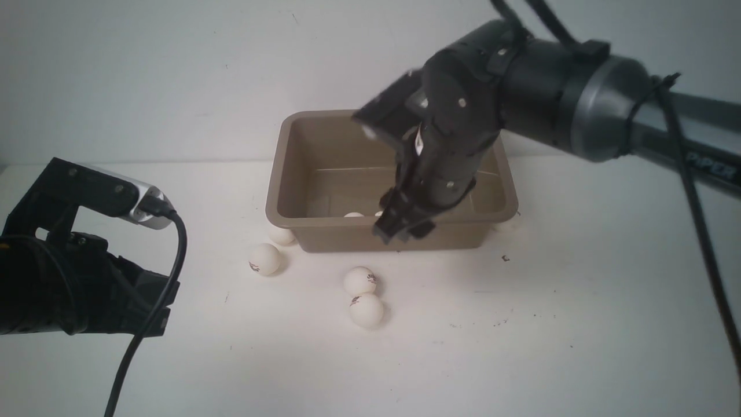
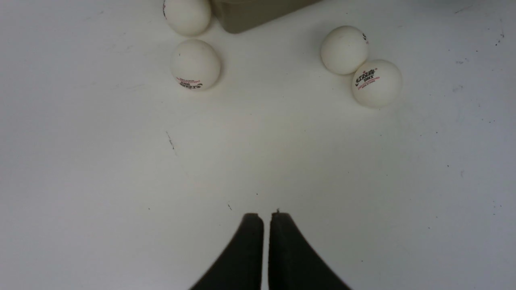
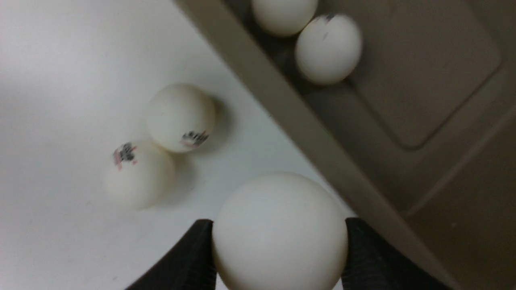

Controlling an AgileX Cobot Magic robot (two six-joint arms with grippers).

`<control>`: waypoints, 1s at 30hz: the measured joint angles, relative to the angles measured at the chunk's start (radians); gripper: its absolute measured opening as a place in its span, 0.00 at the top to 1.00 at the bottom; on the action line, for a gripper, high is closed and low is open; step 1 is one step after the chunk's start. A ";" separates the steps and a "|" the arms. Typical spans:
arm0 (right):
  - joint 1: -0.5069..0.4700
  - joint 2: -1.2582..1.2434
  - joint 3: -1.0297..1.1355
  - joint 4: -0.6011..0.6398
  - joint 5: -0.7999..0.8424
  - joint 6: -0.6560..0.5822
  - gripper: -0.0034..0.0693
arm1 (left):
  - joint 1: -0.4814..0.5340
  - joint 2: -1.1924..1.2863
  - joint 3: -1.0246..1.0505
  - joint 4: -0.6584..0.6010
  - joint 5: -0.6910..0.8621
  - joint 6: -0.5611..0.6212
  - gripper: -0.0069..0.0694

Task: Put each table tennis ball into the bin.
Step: Use the right arm to clamp the table tennis ball closest to it, then use the right arm to put the table tennis ball into the box

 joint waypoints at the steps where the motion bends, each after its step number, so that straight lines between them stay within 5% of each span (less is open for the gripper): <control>1: -0.010 0.000 0.000 -0.025 -0.032 0.013 0.46 | 0.000 0.000 0.000 0.000 0.000 0.000 0.90; 12: -0.093 0.028 0.000 -0.192 -0.319 0.035 0.46 | 0.000 0.000 0.000 0.000 0.000 0.000 0.90; 25: -0.152 0.135 0.001 -0.129 -0.375 0.108 0.45 | 0.000 0.000 0.000 0.000 0.001 0.000 0.90; 30: -0.152 0.135 0.001 -0.113 -0.395 0.120 0.33 | 0.000 0.000 0.000 0.000 0.001 0.000 0.90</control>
